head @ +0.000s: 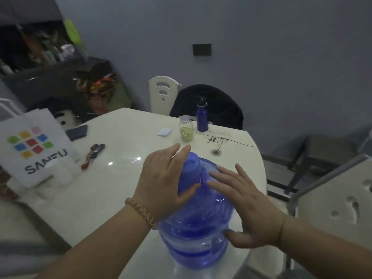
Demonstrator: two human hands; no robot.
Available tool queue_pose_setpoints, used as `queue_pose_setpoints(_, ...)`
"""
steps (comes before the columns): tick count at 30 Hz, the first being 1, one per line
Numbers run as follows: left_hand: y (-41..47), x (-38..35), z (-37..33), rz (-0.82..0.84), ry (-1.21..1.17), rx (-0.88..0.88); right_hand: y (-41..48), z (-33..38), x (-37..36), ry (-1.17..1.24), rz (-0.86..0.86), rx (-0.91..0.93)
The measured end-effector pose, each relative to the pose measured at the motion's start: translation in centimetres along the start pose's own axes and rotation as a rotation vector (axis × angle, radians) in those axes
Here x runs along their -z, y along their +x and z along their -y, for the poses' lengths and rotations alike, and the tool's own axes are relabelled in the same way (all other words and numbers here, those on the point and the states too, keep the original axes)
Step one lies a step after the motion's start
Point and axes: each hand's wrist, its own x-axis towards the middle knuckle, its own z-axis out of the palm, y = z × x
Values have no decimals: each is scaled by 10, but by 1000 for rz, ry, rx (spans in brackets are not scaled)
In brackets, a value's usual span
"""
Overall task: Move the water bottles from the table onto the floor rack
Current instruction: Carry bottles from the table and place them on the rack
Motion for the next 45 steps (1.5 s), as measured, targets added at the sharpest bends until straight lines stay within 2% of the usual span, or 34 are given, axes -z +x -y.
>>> queue_pose_setpoints(3, -5, 2, -4, -5, 28, 106, 30, 18, 3, 135, -153, -175)
queue_pose_setpoints(6, -10, 7, -6, 111, -129, 399, 59, 30, 1, 213, -31, -311)
queue_pose_setpoints(8, -11, 9, 1, 219, -273, 506, 66, 28, -3, 252, 18, -333)
queue_pose_setpoints(13, 5, 4, 3, 261, -305, 463, 79, 21, -10, 236, 0, -367)
queue_pose_setpoints(18, 12, -4, -5, 135, -457, 474, 78, 19, -17, 270, -80, -337)
queue_pose_setpoints(26, 15, -7, 0, 230, -557, 498, 66, 23, -12, 267, -118, -321)
queue_pose_setpoints(30, 12, -5, 1, 239, -610, 507, 48, 21, -11, 402, -114, -300)
queue_pose_setpoints(34, 12, -3, 1, 211, -630, 506, 20, 12, -29, 552, -232, -372)
queue_pose_setpoints(36, 13, -6, -2, 211, -616, 518, 0, 6, -42, 701, -270, -431)
queue_pose_setpoints(40, 12, -8, 2, 239, -594, 517, -17, 1, -69, 951, -304, -419)
queue_pose_setpoints(45, 8, -10, -8, 146, -616, 557, -21, -13, -84, 1007, -274, -354)
